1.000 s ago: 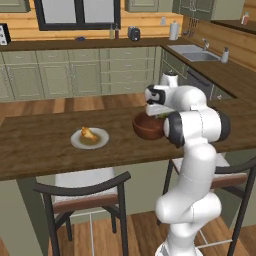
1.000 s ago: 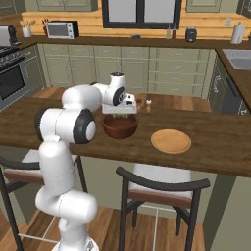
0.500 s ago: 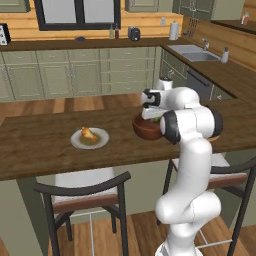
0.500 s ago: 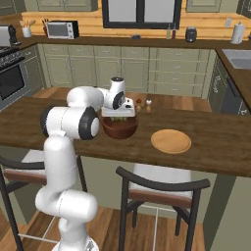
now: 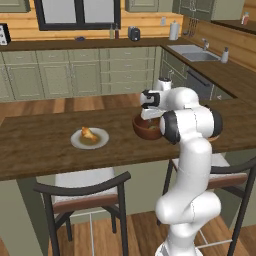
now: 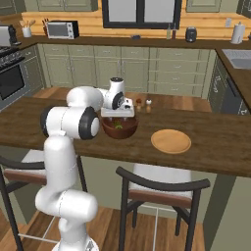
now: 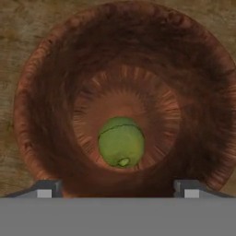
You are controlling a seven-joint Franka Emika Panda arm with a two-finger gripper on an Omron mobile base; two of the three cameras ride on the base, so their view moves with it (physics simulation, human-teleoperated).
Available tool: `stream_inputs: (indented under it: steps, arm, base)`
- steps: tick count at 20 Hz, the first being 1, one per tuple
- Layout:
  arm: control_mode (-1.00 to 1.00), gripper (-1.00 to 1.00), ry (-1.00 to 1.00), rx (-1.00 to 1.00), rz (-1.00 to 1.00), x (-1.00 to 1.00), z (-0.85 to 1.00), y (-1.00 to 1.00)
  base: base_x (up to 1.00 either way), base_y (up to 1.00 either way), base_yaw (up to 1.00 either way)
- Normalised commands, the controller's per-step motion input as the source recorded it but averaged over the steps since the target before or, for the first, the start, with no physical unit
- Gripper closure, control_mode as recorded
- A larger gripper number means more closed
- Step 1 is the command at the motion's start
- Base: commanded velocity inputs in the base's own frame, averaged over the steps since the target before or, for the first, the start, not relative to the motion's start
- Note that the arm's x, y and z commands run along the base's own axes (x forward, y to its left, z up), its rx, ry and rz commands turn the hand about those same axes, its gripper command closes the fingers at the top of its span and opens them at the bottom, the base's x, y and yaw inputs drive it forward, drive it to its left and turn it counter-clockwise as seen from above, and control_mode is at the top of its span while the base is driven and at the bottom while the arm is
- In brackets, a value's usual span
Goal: Pick the chicken drumstick and lime from their plates and place them in the bowl. Then put the bowl in the fridge.
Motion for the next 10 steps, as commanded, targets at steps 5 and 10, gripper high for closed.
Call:
stream_inputs:
  steps: [5,10]
  arm:
    - [-1.0,-1.0,-0.14,0.0,0.0,-0.11,0.29,0.41]
    - [-1.0,-1.0,-0.07,0.0,0.0,-0.57,0.27,0.87]
  base:
    - [0.0,0.0,0.0]
    - [0.0,0.0,0.0]
